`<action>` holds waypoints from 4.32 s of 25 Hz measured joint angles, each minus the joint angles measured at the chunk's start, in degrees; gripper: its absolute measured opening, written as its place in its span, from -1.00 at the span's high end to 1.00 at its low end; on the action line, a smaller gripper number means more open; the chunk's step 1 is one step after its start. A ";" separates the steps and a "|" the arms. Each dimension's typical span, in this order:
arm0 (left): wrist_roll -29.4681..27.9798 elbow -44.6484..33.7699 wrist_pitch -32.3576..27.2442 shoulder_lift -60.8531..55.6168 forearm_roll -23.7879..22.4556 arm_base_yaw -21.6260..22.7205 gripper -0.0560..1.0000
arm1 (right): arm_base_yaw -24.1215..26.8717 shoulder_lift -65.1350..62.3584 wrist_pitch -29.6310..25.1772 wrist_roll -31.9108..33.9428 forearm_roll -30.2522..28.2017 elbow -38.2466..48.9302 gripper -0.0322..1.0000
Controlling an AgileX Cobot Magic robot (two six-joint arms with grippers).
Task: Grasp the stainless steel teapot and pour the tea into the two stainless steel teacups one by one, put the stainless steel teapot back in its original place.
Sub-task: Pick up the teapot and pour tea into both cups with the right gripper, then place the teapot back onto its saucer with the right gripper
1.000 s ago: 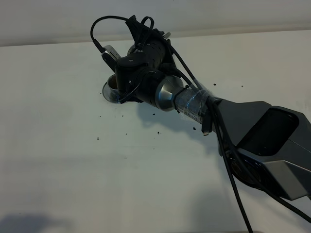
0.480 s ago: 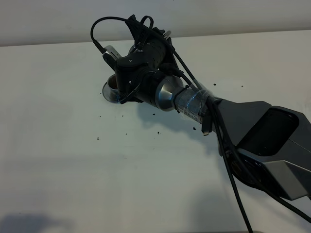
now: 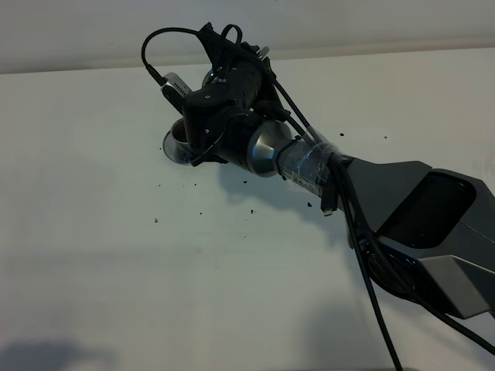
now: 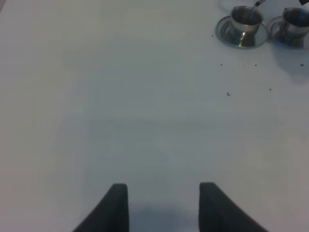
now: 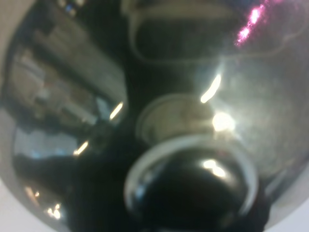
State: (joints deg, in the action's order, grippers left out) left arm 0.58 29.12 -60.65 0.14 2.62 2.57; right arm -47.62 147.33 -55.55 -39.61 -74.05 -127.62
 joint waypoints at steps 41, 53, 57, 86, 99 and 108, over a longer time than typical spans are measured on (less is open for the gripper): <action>0.11 0.00 0.00 0.00 0.00 0.00 0.18 | -0.11 -1.06 0.73 0.60 2.41 0.00 0.59; 0.11 0.00 0.00 0.00 0.00 0.00 0.18 | -0.57 -1.43 -4.14 3.09 8.91 -1.46 0.59; 0.11 0.00 0.00 0.00 0.00 0.00 0.18 | -1.35 -1.43 -8.99 4.52 13.77 -6.27 0.59; 0.03 0.00 0.00 0.00 0.00 0.00 0.18 | -2.31 -13.63 -14.74 43.00 59.98 -5.03 0.59; 0.08 0.00 0.00 0.00 0.00 0.00 0.18 | -2.31 -14.15 -13.05 45.18 64.90 10.32 0.59; 0.08 0.00 0.00 0.00 0.00 0.00 0.18 | -0.89 -14.15 -10.10 45.48 68.69 12.00 0.59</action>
State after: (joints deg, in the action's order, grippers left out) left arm 0.67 29.12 -60.65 0.14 2.62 2.57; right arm -48.52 133.17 -65.66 5.87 -5.35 -115.62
